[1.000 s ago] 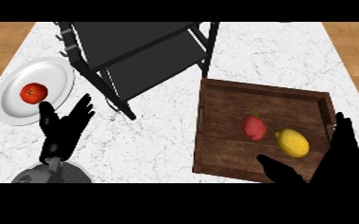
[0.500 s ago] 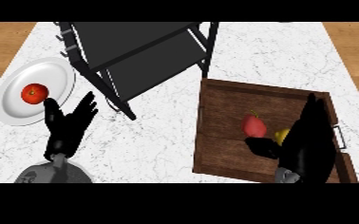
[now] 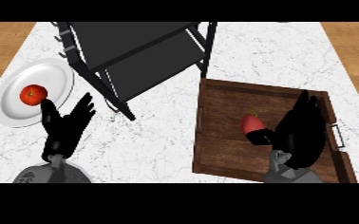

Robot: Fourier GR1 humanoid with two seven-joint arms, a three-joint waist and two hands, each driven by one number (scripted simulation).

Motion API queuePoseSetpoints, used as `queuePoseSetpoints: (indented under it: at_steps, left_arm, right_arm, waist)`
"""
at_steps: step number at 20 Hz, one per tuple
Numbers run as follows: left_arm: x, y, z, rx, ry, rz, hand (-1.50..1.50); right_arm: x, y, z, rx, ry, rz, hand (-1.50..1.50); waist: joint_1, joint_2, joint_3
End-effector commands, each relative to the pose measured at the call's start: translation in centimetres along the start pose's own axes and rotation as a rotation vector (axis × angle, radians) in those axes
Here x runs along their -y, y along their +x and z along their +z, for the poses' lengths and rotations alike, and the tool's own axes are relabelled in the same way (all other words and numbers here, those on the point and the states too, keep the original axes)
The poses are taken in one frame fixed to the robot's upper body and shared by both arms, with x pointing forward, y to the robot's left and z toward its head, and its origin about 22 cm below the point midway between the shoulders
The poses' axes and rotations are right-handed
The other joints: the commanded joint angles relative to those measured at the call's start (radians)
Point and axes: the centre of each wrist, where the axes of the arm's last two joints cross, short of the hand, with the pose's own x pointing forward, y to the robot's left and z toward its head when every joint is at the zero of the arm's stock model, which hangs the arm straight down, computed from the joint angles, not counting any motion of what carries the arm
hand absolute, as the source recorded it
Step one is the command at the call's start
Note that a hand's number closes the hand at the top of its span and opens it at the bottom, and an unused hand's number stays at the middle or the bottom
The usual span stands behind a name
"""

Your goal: Pick the bell pepper from the tray and place it in the tiered shelf

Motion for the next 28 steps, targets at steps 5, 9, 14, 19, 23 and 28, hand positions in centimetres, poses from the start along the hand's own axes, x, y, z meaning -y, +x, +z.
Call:
queuePoseSetpoints:
  at_steps: [5, 9, 14, 19, 23, 28]
  left_arm:
    - [1.0, 0.5, -0.5, 0.002, 0.012, -0.008, 0.0]
    - [0.0, -0.7, -0.3, -0.012, -0.001, -0.001, 0.0]
    - [0.1, 0.1, 0.1, -0.006, 0.01, -0.006, 0.0]
    - [1.2, 0.5, -0.9, 0.009, 0.007, -0.009, 0.0]
    - [-0.4, -1.2, 1.2, -0.014, 0.007, -0.007, 0.0]
    - [0.7, -1.0, 0.3, -0.009, 0.0, -0.001, 0.0]
  right_arm:
    - [-1.1, 1.9, -0.8, -0.23, -0.01, 0.038, -1.5]
    - [-1.6, 1.6, -1.2, -0.252, 0.003, 0.035, -1.5]
    - [-3.6, 0.5, -1.9, -0.293, -0.027, 0.078, -1.5]
    - [-5.9, -0.1, -2.3, -0.312, -0.042, 0.116, -1.5]
    - [-5.2, 0.7, -2.2, -0.293, -0.054, 0.108, -1.5]
    - [-5.2, 1.5, -2.3, -0.274, -0.071, 0.076, -1.5]
  waist:
    - [-0.004, 0.0, 0.001]
    - [-0.006, -0.001, 0.0]
    - [-0.003, -0.004, 0.002]
    - [-0.009, 0.001, 0.002]
    - [0.003, -0.004, 0.002]
    - [-0.007, -0.003, 0.002]
